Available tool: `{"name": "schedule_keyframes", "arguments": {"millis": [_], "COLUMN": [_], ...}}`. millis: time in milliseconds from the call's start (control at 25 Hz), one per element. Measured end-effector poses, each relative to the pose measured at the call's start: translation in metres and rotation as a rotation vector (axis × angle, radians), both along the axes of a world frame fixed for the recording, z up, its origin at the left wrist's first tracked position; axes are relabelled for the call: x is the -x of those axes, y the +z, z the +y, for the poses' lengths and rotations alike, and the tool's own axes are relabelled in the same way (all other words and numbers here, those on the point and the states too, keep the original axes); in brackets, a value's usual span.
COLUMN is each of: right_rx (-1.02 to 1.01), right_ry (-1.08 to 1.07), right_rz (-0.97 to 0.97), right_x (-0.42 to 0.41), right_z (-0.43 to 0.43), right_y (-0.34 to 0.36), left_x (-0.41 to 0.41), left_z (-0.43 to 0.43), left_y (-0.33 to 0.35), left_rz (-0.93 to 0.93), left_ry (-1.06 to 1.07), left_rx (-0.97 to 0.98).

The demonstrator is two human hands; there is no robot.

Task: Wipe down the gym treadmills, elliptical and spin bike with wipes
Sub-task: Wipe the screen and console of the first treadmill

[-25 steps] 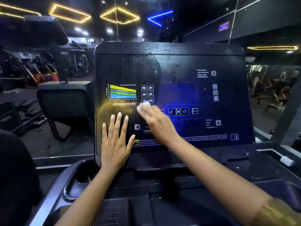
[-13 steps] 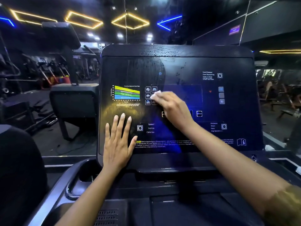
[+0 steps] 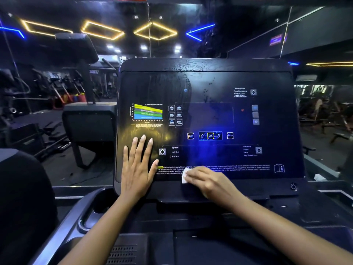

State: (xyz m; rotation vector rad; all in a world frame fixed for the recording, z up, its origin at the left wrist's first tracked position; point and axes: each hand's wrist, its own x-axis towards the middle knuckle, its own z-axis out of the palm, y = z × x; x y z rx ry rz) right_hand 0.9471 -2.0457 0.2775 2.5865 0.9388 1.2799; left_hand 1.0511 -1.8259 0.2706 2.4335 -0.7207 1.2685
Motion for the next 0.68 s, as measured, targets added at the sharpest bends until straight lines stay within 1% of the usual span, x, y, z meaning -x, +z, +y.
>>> {"name": "schedule_keyframes", "arguments": {"millis": [80, 160, 240, 280, 360, 440, 600, 680], "right_rx": [-0.151, -0.271, -0.300, -0.288, -0.220, -0.129, 0.016, 0.060], "right_ry": [-0.023, -0.107, -0.198, -0.225, -0.262, -0.275, -0.183, -0.134], "right_rz": [-0.077, -0.140, -0.148, -0.126, -0.119, -0.094, -0.001, 0.043], "right_x": [-0.016, -0.042, -0.066, -0.074, -0.074, -0.052, 0.001, 0.014], "right_z": [-0.008, -0.016, -0.019, -0.018, -0.015, -0.009, -0.009, -0.015], "right_y": [0.041, 0.093, 0.129, 0.134, 0.121, 0.088, 0.003, -0.018], "left_x": [0.003, 0.002, -0.001, -0.002, -0.006, -0.010, -0.011, -0.010], "left_z": [-0.010, -0.031, -0.049, -0.056, -0.061, -0.060, -0.062, -0.062], "left_y": [0.011, 0.028, 0.040, 0.042, 0.038, 0.031, 0.030, 0.029], "left_rz": [-0.022, -0.051, -0.049, -0.035, -0.023, -0.050, -0.071, -0.069], "left_ry": [-0.035, -0.063, -0.076, -0.070, -0.036, -0.005, 0.009, 0.009], "left_rx": [0.034, 0.034, 0.032, 0.030, -0.002, -0.041, -0.040, -0.039]}}
